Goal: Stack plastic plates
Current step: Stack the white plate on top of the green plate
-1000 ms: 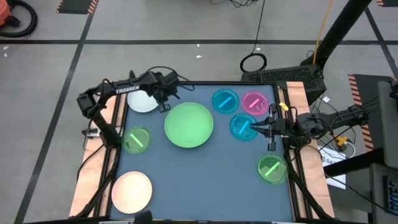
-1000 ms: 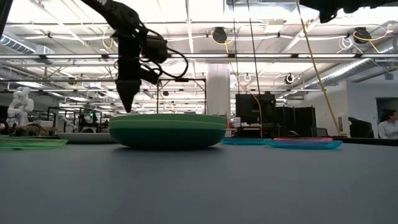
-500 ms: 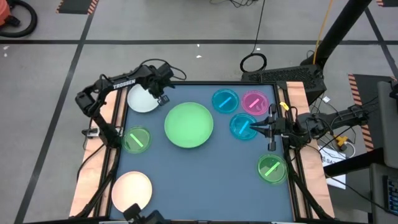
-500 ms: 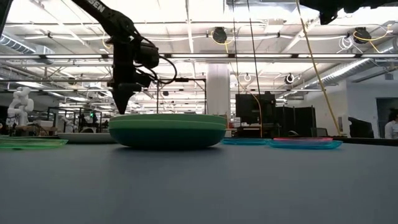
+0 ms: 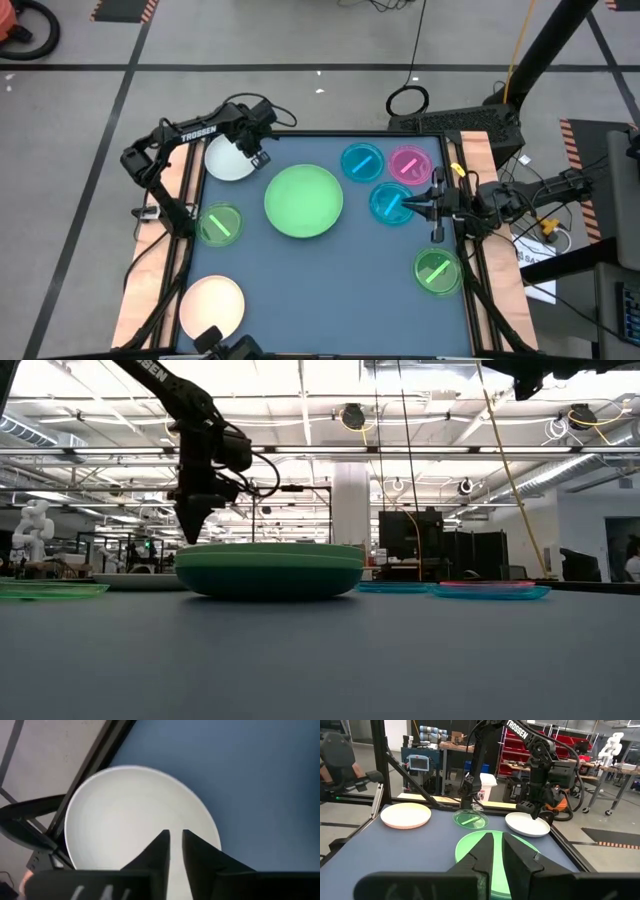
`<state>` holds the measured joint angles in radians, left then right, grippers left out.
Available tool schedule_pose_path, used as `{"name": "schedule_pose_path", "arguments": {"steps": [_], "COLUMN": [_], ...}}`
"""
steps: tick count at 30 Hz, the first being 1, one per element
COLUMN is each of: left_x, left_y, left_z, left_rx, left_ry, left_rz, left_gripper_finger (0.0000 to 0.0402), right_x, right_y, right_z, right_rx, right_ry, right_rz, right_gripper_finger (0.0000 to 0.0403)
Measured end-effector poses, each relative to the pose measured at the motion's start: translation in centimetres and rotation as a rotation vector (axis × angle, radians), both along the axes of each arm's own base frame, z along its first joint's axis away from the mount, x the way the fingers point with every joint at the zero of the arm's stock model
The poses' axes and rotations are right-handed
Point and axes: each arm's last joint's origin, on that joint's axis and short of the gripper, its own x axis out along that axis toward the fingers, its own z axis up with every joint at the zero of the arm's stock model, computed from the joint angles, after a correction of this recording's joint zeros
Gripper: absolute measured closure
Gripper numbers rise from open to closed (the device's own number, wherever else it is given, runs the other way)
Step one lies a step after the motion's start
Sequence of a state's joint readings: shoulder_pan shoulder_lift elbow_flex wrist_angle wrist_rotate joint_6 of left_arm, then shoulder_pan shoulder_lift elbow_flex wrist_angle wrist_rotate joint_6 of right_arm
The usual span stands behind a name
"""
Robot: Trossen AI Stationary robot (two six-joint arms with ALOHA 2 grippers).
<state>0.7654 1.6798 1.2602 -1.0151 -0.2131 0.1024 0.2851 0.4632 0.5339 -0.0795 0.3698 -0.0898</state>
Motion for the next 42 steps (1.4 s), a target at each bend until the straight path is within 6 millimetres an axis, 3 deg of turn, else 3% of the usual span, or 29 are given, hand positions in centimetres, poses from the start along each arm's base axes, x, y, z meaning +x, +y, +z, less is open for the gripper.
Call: {"name": "schedule_pose_path", "arguments": {"steps": [7,12,18,31,42], "left_x": [-0.3,-0.3,-0.3,-1.5,-1.8], "left_y": [-0.3,-0.3,-0.4,-1.8,-2.1], "left_z": [0.0,0.0,-0.4,-6.0,-7.7], "left_rx": [-0.032,-0.033,-0.038,-0.056,-0.008], "left_ry": [0.034,0.037,0.019,-0.001,-0.045], "left_rz": [-0.001,-0.015,0.010,0.042,0.068], "left_gripper_finger": [0.0256,0.0221,0.0215,0.0215,0.0215], "right_x": [0.0,0.0,0.0,0.0,0.0], "right_y": [0.0,0.0,0.0,0.0,0.0], "right_z": [0.0,0.0,0.0,0.0,0.0], "right_rx": [0.000,-0.001,0.000,-0.001,-0.001], "right_ry": [0.000,0.001,0.001,0.005,0.004], "right_rz": [0.000,0.000,0.000,0.000,0.000], "right_gripper_finger": [0.0371,0.0371,0.0371,0.0371,0.0371]}}
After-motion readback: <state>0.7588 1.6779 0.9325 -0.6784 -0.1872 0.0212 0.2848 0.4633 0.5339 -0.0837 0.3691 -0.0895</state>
